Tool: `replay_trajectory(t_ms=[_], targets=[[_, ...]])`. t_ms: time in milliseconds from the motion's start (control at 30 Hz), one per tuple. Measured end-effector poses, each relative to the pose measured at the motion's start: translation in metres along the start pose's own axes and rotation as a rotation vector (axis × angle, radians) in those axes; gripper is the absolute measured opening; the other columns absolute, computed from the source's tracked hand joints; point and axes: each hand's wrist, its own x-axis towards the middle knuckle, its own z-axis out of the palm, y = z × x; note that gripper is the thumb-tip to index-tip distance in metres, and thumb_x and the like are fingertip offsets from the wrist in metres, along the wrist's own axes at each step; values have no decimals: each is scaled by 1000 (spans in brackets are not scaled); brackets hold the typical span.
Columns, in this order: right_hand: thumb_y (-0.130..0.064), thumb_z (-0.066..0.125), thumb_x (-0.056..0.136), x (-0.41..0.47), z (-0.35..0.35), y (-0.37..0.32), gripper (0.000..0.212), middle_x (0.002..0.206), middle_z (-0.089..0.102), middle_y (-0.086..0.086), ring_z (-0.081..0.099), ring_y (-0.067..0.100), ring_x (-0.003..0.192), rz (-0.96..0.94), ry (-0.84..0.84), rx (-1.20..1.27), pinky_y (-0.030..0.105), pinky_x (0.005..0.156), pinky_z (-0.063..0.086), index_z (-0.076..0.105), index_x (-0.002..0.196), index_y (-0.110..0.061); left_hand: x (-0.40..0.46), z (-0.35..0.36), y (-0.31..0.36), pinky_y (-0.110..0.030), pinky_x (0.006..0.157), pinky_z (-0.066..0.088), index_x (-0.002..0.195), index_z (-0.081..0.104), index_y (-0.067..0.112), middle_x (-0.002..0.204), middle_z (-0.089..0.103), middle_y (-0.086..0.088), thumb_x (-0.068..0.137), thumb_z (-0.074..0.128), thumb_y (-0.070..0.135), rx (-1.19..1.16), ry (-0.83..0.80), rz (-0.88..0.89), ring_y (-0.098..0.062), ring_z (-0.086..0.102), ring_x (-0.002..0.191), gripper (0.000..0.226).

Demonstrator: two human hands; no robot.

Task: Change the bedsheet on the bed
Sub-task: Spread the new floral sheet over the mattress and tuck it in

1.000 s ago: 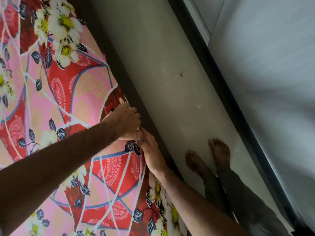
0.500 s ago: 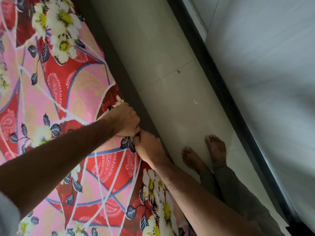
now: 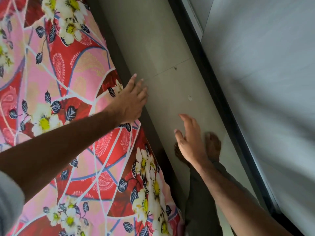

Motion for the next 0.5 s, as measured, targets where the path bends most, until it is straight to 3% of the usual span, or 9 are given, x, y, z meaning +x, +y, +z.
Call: replay_trajectory(t_ms=[133,233,333,433,500], targets=[[-42,42,101,-46,17,-3,61,161,27,2,24,16,147,-132,-37,-30,33,118,23,26,155,-19,-61,-38,51,-66,122,8,158,25,13,166,17,-21,102,27,52,-260,3,63,-39,15,154,67],[-45,38,103,-99,41,5,57,161,27,-4,28,13,146,-131,-155,-14,34,118,28,27,156,-24,-108,-49,107,-64,120,13,147,45,18,154,41,-19,101,29,51,-397,-50,152,-39,34,145,59],[-51,34,102,-152,73,13,54,152,39,-7,37,8,139,-68,-289,201,40,114,36,35,151,-29,-130,-42,144,-62,118,21,137,58,19,142,57,-14,99,26,49,-445,-84,198,-39,48,135,58],[-58,29,101,-168,99,21,60,153,39,-7,35,7,140,-26,-255,327,39,113,35,32,152,-28,-109,-41,157,-58,117,24,137,57,24,143,57,-7,98,17,51,-449,-115,207,-34,47,137,63],[-59,28,102,-159,105,23,56,148,43,-7,41,7,135,49,-231,433,40,109,42,37,148,-30,-91,-44,159,-55,112,30,131,59,26,137,59,-4,99,21,54,-413,-135,236,-30,51,130,57]])
